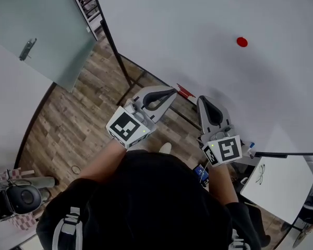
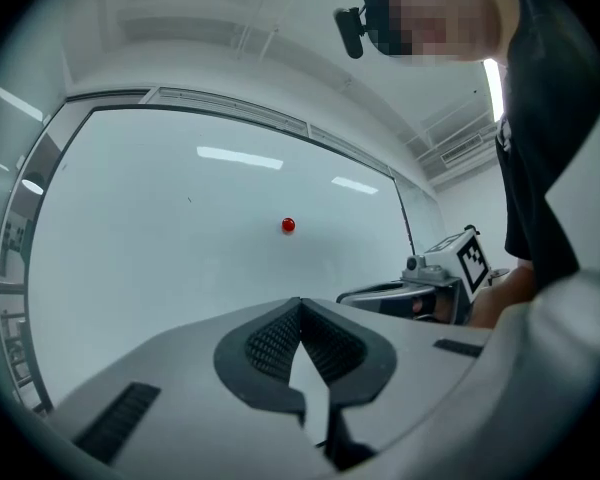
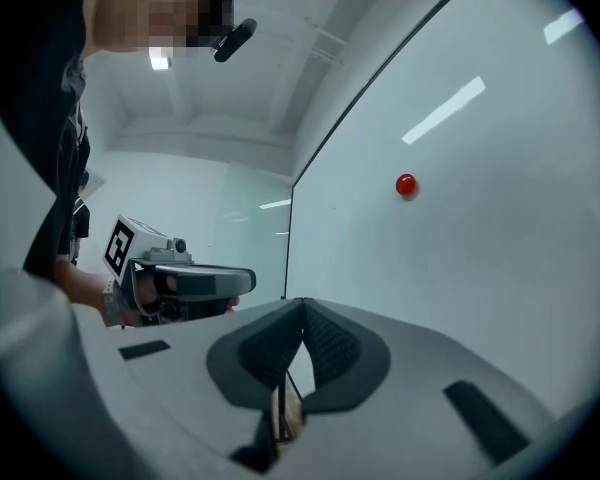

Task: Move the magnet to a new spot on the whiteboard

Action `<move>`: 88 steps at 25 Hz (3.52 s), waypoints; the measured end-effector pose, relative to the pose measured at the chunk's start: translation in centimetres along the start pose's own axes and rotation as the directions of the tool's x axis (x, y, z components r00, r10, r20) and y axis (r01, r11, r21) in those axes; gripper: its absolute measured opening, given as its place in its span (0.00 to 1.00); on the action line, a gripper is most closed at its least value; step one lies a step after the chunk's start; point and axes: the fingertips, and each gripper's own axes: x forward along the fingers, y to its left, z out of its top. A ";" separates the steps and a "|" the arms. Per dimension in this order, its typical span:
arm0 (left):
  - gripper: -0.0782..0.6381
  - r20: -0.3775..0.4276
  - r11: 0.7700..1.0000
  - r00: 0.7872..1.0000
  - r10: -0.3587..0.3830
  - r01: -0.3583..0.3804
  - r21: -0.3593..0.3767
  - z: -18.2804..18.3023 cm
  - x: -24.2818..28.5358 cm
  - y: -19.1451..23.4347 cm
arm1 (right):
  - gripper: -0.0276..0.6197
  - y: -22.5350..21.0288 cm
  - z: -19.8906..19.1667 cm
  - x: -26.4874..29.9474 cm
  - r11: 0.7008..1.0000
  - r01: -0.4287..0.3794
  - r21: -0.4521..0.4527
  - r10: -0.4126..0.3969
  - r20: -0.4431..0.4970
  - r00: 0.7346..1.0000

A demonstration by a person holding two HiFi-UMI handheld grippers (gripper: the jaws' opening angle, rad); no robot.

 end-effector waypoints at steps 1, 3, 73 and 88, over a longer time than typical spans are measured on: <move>0.11 -0.002 1.000 1.000 -0.006 0.006 0.002 -0.1 0.7 0.2 | 0.03 -0.7 -0.1 0.1 1.000 0.007 0.001 -0.007 0.000 1.000; 0.11 -0.006 1.000 1.000 -0.017 0.017 0.004 -0.3 2.1 0.6 | 0.03 -1.8 -0.3 0.2 1.000 0.023 0.004 -0.023 -0.001 1.000; 0.12 0.036 0.926 0.925 -0.378 0.378 0.003 -1.4 7.3 7.0 | 0.27 -12.3 11.8 3.1 0.534 0.813 -0.231 -0.732 0.354 0.581; 0.12 0.034 0.926 0.926 -0.377 0.377 -0.011 -1.7 7.0 7.4 | 0.26 -13.8 12.8 3.9 0.465 0.849 -0.251 -0.769 0.362 0.528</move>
